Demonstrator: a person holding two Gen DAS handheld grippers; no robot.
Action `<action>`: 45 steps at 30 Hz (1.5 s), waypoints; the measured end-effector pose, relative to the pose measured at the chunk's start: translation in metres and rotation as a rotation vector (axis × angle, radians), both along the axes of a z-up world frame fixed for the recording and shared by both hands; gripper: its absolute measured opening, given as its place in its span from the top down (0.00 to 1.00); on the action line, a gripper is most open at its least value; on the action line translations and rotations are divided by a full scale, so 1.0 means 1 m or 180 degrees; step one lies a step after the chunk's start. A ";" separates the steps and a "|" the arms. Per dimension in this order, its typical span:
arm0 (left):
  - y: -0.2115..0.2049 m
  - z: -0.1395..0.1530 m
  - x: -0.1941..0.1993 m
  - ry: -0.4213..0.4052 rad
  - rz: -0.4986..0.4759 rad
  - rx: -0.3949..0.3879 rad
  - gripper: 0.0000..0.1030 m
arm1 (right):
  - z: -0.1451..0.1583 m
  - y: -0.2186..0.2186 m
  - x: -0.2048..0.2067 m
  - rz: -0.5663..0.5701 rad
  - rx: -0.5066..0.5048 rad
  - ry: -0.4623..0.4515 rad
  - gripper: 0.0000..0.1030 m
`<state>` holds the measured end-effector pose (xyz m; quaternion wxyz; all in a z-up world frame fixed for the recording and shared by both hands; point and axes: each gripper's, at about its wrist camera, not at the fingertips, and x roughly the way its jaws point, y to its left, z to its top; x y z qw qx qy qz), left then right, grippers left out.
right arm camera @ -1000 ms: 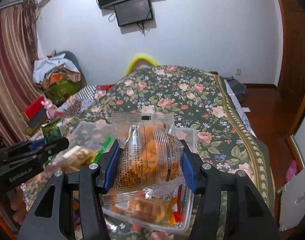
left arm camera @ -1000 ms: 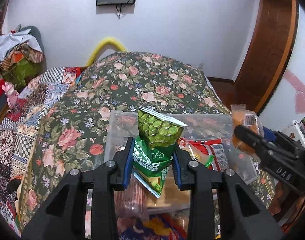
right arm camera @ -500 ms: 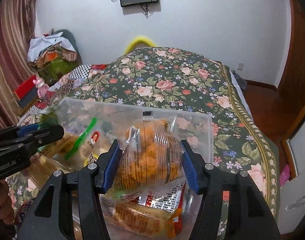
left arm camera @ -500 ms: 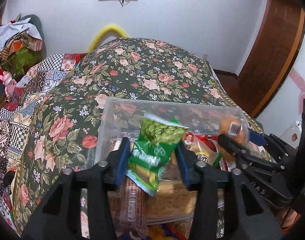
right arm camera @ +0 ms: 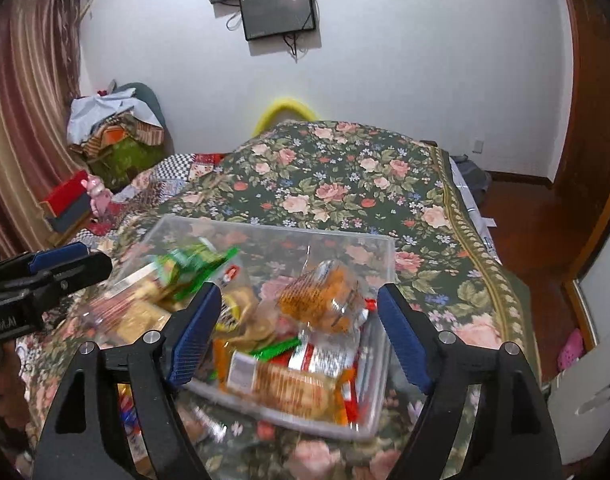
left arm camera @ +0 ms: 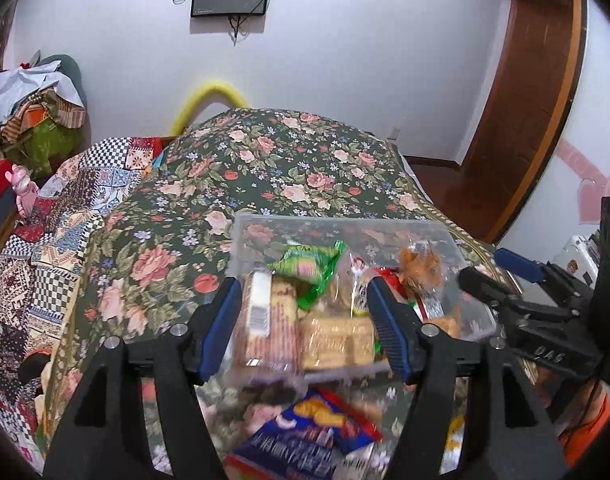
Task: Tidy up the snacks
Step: 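Grasp the yellow-edged white packet with the right tool while the left grasps the green jelly cup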
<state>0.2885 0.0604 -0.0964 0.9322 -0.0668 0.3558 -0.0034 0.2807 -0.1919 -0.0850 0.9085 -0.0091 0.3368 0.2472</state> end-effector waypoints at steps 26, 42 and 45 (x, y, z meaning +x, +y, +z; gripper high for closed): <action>0.024 -0.078 -0.124 0.0574 -0.0090 0.0015 0.35 | -0.066 -0.025 -0.111 0.0185 -0.0121 0.0571 0.18; 0.010 -0.117 -0.103 0.0804 -0.0054 -0.0051 0.43 | -0.098 -0.022 -0.119 0.0227 -0.0167 0.0851 0.35; 0.011 -0.123 -0.099 0.0831 -0.0015 -0.0071 0.44 | -0.099 -0.020 -0.121 0.0249 -0.0197 0.0811 0.43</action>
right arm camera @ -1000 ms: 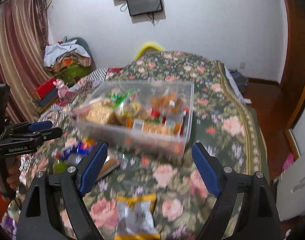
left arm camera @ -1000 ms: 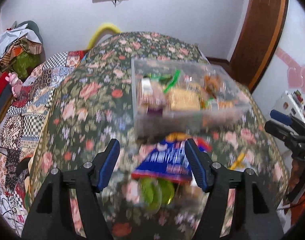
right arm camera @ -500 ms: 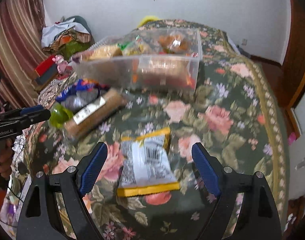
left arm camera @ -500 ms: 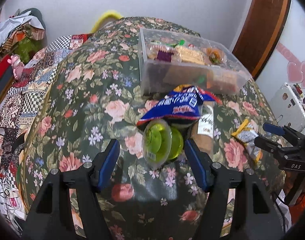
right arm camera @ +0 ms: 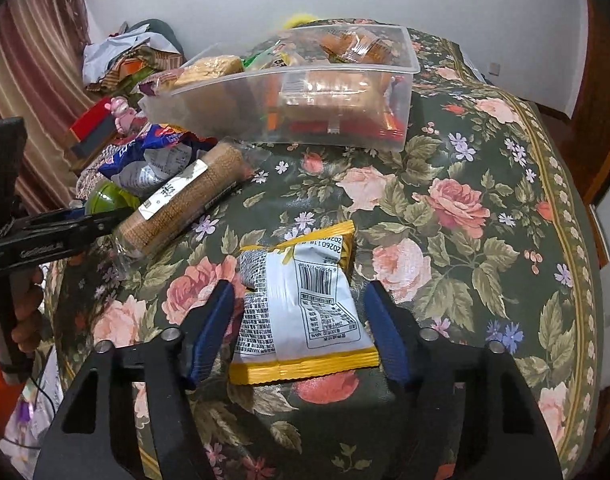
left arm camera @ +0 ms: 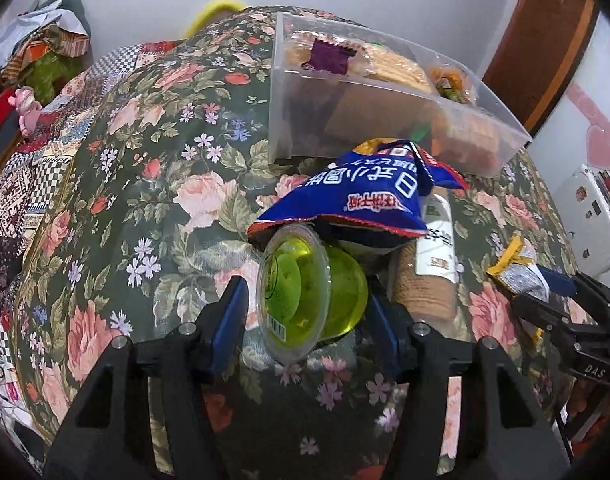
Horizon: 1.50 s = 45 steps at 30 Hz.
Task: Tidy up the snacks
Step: 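Grasp the yellow-edged white packet with the right tool while the left grasps the green jelly cup, then lower the packet and jelly cup into the clear box and open both tools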
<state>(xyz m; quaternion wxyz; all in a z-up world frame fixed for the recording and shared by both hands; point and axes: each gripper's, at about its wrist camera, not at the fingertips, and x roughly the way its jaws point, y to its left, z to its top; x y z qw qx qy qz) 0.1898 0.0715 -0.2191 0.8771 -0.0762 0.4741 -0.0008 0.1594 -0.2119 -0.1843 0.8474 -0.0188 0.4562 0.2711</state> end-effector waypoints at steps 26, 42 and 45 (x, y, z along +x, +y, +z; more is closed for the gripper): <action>-0.007 0.068 -0.042 -0.0562 -0.0083 0.0119 0.58 | 0.048 -0.011 0.003 -0.0131 0.0343 -0.0374 0.57; -0.033 0.117 0.012 -0.0961 -0.0250 0.0101 0.58 | 0.092 -0.004 0.042 -0.0157 0.0542 -0.0782 0.57; -0.035 0.123 0.025 -0.1006 -0.0265 0.0140 0.58 | 0.101 0.002 0.052 -0.0144 0.0560 -0.0877 0.57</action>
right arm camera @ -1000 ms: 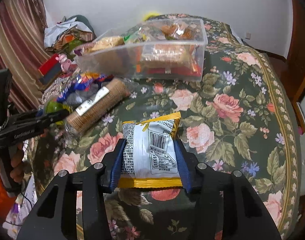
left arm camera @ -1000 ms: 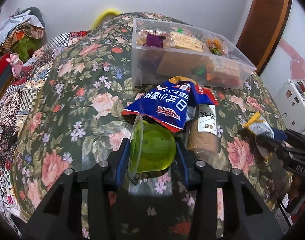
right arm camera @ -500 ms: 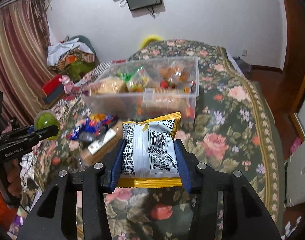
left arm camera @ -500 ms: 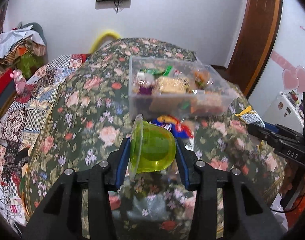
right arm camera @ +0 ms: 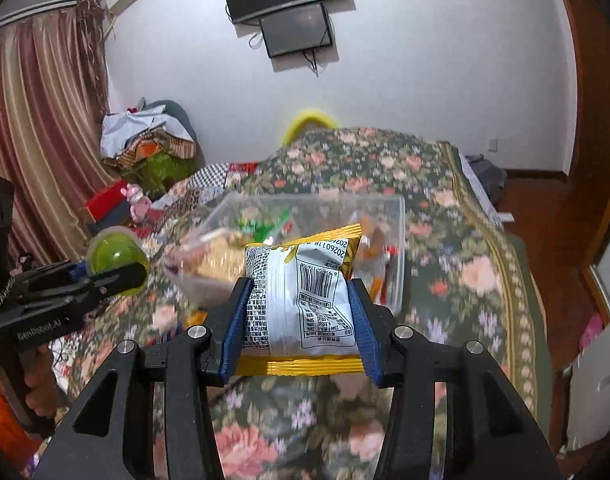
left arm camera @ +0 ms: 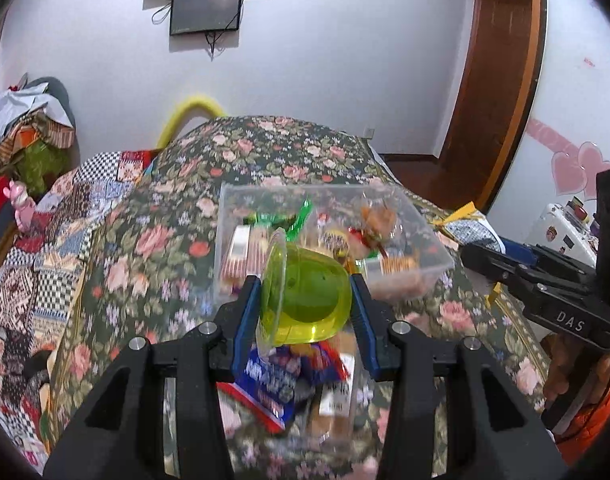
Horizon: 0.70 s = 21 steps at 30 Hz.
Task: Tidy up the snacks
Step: 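Lower the packet and jelly cup into the clear box and open both tools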
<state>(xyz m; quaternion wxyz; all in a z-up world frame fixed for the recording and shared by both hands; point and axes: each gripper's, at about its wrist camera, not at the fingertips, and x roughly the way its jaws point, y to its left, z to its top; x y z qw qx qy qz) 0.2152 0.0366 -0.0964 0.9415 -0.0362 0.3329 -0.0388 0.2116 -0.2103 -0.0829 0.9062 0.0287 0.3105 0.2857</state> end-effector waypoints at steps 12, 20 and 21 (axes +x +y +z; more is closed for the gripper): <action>-0.003 0.006 0.064 -0.0039 -0.0026 -0.0001 0.58 | 0.014 0.026 0.045 0.0008 -0.0011 -0.0200 0.57; 0.002 -0.014 0.104 0.0141 0.0049 -0.0068 0.58 | -0.001 0.050 0.079 0.0033 -0.0098 -0.0042 0.57; 0.003 -0.017 0.109 0.0175 0.0059 -0.0083 0.58 | -0.004 0.055 0.084 0.0034 -0.0134 -0.0023 0.57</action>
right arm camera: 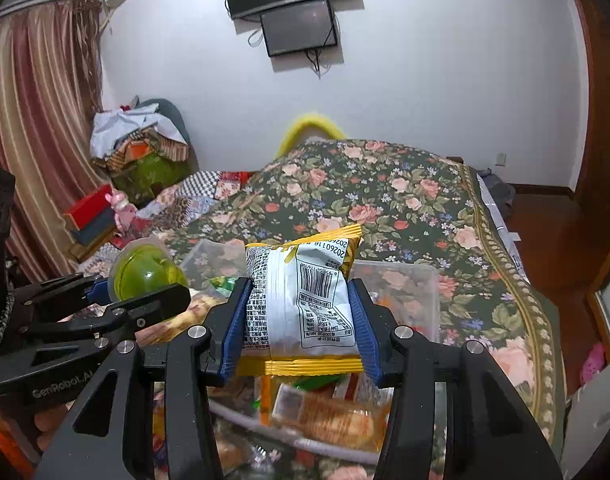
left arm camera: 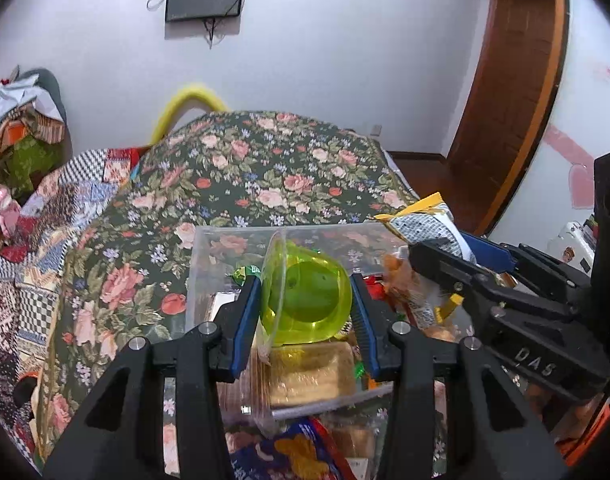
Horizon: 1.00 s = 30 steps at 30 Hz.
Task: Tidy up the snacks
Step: 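Lower the packet and jelly cup into the clear box and open both tools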
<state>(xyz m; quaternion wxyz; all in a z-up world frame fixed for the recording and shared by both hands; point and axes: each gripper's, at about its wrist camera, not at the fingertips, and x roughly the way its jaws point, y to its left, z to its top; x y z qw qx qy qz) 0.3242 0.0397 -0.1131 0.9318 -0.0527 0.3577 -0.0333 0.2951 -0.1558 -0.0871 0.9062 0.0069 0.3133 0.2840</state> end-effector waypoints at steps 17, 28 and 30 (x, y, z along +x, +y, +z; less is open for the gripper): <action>0.013 -0.024 0.027 0.0295 0.0160 -0.0040 0.57 | -0.021 0.018 0.021 0.0046 -0.0292 0.0210 0.52; 0.019 0.015 -0.019 -0.0012 0.0095 0.0047 0.55 | 0.000 0.010 -0.004 0.0028 -0.0263 0.0049 0.35; 0.021 0.019 -0.030 -0.0032 0.0077 0.0072 0.54 | 0.004 0.011 -0.015 0.0074 -0.0302 0.0009 0.35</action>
